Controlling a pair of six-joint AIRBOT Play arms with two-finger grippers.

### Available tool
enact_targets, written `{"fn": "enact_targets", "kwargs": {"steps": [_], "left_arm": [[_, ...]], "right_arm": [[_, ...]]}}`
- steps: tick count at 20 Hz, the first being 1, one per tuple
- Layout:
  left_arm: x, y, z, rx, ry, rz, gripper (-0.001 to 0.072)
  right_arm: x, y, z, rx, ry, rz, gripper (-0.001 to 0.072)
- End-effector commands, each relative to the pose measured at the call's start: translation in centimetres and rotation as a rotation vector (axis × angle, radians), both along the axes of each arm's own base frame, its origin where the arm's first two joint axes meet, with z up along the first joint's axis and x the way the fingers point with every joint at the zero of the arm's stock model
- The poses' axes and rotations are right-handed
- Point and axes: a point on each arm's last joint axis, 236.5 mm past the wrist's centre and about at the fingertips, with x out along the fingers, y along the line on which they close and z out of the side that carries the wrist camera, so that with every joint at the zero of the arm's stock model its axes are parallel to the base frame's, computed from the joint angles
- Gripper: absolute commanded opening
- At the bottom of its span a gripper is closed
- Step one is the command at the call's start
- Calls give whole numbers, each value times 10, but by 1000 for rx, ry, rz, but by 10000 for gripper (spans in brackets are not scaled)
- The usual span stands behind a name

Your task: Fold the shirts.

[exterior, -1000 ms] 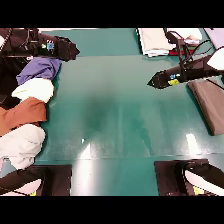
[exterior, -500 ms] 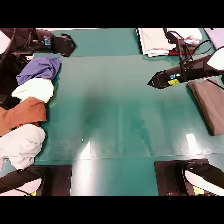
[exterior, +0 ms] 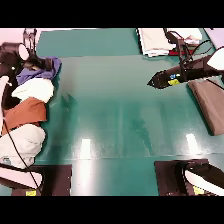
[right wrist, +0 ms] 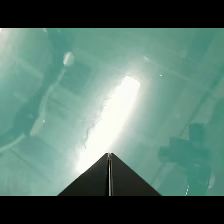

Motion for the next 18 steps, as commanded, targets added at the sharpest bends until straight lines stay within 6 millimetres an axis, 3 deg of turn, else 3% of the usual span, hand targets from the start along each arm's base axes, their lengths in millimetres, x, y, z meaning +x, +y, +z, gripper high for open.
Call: {"fn": "enact_targets", "kwargs": {"steps": [1,3,8,9,10,12,13,15,17,18], "left_arm": [[5,34,-65,10,98,56,551],[11,37,-76,8,89,57,551],[29,36,-68,9,7,45,543],[28,36,-68,8,10,46,348],[28,37,-66,10,14,46,39],[32,38,-46,12,-7,51,23],[36,38,-24,13,-41,54,23],[47,35,56,22,-186,43,23],[43,23,171,38,-405,4,22],[29,11,237,51,-529,-28,22]], "right_arm": [[0,1,0,1,0,1,16],[0,1,1,2,0,1,16],[0,1,1,3,1,0,16],[0,1,1,3,1,0,16],[0,1,1,3,1,0,16],[0,1,1,3,0,-1,16],[0,1,3,3,-4,0,16],[6,1,20,10,-48,-1,15],[15,2,57,25,-138,-2,15],[19,3,80,34,-194,-3,15]]}}
